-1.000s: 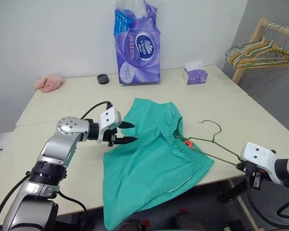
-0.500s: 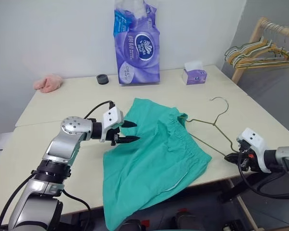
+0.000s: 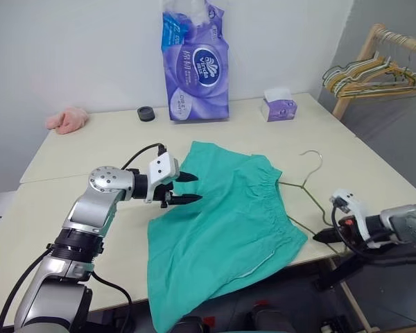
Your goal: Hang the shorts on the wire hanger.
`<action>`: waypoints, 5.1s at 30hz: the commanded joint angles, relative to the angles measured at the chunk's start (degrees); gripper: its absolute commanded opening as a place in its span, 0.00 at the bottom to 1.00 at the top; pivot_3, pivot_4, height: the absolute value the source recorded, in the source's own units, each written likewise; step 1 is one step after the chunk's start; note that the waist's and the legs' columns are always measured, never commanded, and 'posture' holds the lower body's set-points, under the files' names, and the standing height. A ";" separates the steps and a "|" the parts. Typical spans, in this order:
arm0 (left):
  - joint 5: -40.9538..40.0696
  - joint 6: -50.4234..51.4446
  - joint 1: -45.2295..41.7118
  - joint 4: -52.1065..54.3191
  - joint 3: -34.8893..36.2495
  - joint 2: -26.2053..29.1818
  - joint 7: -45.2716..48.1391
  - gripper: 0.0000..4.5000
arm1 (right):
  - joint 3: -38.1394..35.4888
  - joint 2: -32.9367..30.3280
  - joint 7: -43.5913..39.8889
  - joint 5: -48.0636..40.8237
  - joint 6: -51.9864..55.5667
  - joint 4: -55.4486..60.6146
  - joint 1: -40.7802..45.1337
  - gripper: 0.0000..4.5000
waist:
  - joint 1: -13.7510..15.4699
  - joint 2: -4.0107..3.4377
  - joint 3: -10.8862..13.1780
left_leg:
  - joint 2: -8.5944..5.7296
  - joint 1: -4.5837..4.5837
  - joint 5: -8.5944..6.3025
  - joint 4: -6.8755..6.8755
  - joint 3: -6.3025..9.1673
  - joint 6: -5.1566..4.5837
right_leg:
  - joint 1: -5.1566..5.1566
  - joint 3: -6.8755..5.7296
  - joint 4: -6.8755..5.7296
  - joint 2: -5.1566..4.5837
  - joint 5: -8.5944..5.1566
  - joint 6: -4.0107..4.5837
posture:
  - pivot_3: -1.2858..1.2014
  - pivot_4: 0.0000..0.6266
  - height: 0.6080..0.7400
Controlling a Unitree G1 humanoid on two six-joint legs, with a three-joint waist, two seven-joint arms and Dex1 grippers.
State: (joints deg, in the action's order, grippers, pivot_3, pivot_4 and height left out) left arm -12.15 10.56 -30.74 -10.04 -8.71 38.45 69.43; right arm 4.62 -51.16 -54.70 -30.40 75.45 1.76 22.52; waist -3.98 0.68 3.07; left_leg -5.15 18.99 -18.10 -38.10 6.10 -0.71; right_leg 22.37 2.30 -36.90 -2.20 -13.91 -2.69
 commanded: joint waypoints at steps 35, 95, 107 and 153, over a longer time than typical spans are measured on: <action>2.10 -9.54 -17.80 -10.21 -0.04 0.17 7.84 0.99 | 14.63 0.44 2.90 16.44 -32.54 20.98 5.10 0.00 | -2.09 -0.15 -0.30 | -0.14 1.81 0.16 -0.87 0.02 0.29 | 1.83 0.00 -0.85 -0.06 0.28 0.13 | 0.45 0.00 1.00; 6.71 -10.18 -10.90 -14.92 -3.02 -1.30 13.97 0.00 | -3.68 0.53 -0.86 19.89 -53.79 11.58 -6.59 0.92 | -2.42 0.07 -0.55 | -0.14 1.79 0.16 -0.96 0.01 0.27 | 1.79 0.03 -0.98 -0.05 0.30 0.15 | 0.44 0.00 1.00; 6.80 -10.66 -11.82 -16.12 -2.97 -1.30 13.39 0.00 | -5.56 20.61 14.37 7.40 -29.96 19.70 -14.09 0.99 | -2.59 0.10 -0.87 | -0.14 1.71 0.16 -0.97 -0.03 0.26 | 1.79 0.12 -1.07 -0.02 0.30 0.16 | 0.44 0.00 1.00; 19.50 -22.06 -13.22 -27.59 -7.73 5.06 10.76 0.00 | 2.04 9.79 15.47 19.01 -41.08 23.82 -14.72 0.00 | -3.05 0.09 -0.92 | -0.15 1.72 0.14 -0.97 0.01 0.23 | 1.78 0.08 -1.05 -0.02 0.30 0.16 | 0.44 0.02 1.00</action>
State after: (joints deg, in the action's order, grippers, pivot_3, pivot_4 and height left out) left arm 5.05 -10.81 -42.26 -36.62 -16.59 40.81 81.50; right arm 8.61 -39.65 -39.00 -13.12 35.39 24.23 7.37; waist -7.02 0.77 2.14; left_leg -5.31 20.71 -17.96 -39.07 6.10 -0.48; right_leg 24.15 2.38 -37.94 -2.22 -13.61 -2.53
